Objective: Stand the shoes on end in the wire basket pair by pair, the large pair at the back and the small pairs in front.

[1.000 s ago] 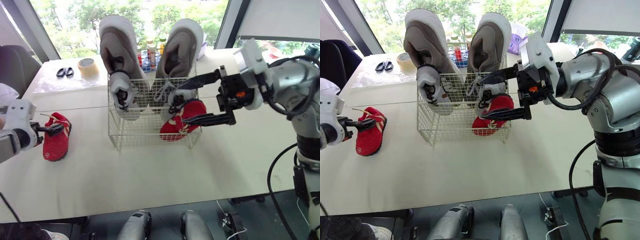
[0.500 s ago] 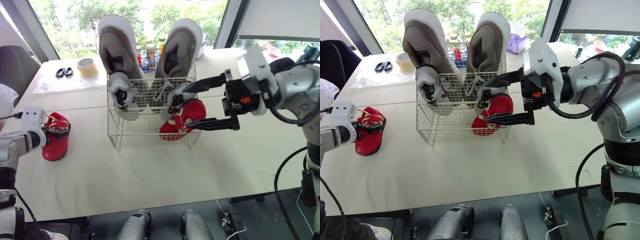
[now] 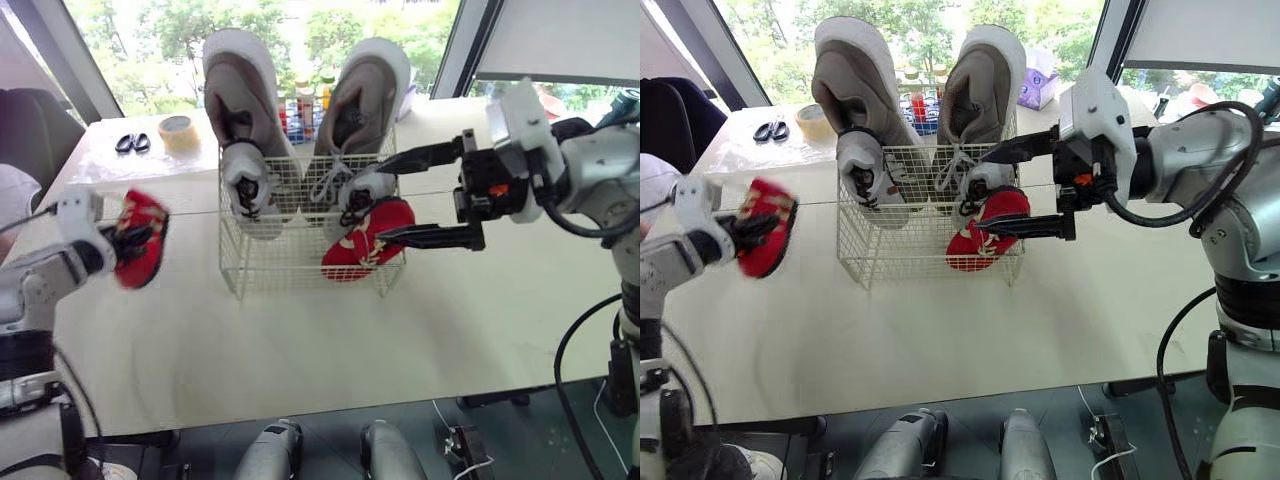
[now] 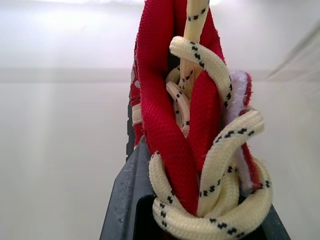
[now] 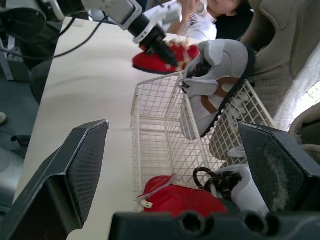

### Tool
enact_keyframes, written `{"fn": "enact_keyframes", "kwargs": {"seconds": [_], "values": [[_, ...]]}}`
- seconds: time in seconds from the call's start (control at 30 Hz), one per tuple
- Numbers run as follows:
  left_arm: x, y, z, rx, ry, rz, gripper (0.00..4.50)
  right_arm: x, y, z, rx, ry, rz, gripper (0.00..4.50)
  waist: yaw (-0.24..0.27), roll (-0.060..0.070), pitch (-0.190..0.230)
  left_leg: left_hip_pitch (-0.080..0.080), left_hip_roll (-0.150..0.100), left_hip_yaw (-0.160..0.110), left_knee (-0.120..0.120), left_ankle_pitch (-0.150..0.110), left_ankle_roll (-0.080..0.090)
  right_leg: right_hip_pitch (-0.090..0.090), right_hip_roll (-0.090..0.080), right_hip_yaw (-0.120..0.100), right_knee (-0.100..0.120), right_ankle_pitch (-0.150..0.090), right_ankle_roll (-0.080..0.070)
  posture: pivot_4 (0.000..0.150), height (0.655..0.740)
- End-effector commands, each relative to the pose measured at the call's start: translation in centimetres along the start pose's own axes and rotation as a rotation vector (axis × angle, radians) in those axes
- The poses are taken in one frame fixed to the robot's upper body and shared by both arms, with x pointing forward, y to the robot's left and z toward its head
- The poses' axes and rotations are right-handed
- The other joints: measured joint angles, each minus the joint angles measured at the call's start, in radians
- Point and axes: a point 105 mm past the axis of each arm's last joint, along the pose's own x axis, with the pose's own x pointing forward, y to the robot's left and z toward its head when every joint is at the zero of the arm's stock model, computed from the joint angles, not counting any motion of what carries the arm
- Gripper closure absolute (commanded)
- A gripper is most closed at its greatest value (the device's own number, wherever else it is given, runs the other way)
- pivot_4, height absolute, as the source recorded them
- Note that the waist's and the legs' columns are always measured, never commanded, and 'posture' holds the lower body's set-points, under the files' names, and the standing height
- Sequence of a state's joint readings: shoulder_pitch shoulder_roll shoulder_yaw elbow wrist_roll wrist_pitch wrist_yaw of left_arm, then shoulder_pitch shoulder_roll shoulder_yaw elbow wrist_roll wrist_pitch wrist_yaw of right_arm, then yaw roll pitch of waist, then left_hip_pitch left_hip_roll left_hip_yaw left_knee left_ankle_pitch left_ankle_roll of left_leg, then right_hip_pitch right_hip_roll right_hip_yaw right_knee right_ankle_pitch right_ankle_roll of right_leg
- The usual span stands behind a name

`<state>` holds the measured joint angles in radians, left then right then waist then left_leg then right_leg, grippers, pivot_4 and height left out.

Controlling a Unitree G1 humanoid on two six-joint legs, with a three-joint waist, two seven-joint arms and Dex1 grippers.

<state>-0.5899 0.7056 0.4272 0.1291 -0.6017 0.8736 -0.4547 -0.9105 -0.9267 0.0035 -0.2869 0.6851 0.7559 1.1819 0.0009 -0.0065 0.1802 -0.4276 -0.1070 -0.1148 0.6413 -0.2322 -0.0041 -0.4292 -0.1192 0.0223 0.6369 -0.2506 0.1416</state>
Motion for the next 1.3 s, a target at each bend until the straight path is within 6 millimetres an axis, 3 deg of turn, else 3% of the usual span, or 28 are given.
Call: {"fn": "enact_keyframes", "kwargs": {"seconds": [0.03,0.13,0.27,0.37,0.5,0.73,1.03,1.3], "values": [[-2.4,-6.4,9.9,0.094,-0.465,-0.171,3.95,-0.5,-0.5,0.4,-0.04,-0.002,-0.031,0.0,0.002,0.0,0.0,0.0,0.0,0.0,0.002,0.0,0.0,0.0,0.0,0.0,0.0,0.0,0.0,0.15,0.74],[-2.5,-10.6,12.1,0.196,-0.563,-0.131,3.95,-0.4,-0.7,0.1,-0.041,0.003,-0.037,0.0,0.001,0.0,0.0,0.0,0.0,0.002,0.005,0.002,-0.003,0.002,0.0,0.001,0.0,0.0,0.0,0.15,0.74],[-3.2,-15.5,12.1,0.213,-0.61,-0.226,3.95,-0.2,-0.6,0.2,-0.044,0.003,-0.033,0.0,0.001,0.0,0.0,0.001,0.0,0.003,0.004,0.002,-0.003,0.002,0.0,0.002,0.001,0.001,0.001,0.15,0.74],[-4.1,-17.5,12.6,0.206,-0.747,-0.279,3.95,0.0,-0.6,0.2,-0.043,0.003,-0.028,0.0,0.008,0.0,0.0,0.001,0.0,0.003,0.006,0.002,-0.003,0.001,0.001,0.002,0.002,0.001,0.001,0.15,0.74],[-3.5,-18.0,11.5,0.235,-0.876,-0.226,3.95,0.5,-0.8,0.4,-0.052,-0.003,-0.018,0.0,0.014,-0.001,0.0,0.001,-0.001,0.003,0.007,0.002,-0.003,0.003,0.0,0.002,0.001,0.001,0.001,0.15,0.74],[-5.3,-19.1,10.8,0.224,-1.237,-0.105,3.95,0.7,-1.0,0.5,-0.074,0.006,0.001,0.0,0.013,-0.001,0.0,0.001,0.0,0.004,0.007,0.002,-0.003,0.003,0.0,0.002,0.0,0.001,0.002,0.15,0.74],[-5.1,-21.4,6.6,0.208,-1.339,-0.166,3.95,1.2,-1.1,-0.2,-0.082,0.032,0.027,0.0,0.013,-0.001,0.0,0.001,-0.001,0.004,0.007,0.002,-0.002,0.004,0.001,0.002,-0.001,0.002,0.003,0.15,0.74],[-4.7,-21.7,3.5,0.225,-1.321,-0.167,3.95,1.5,-1.2,-0.6,-0.069,0.034,0.022,0.0,0.013,-0.001,-0.001,0.001,-0.001,0.004,0.007,-0.001,0.003,0.004,0.001,0.002,-0.001,0.002,0.003,0.15,0.74]]}}
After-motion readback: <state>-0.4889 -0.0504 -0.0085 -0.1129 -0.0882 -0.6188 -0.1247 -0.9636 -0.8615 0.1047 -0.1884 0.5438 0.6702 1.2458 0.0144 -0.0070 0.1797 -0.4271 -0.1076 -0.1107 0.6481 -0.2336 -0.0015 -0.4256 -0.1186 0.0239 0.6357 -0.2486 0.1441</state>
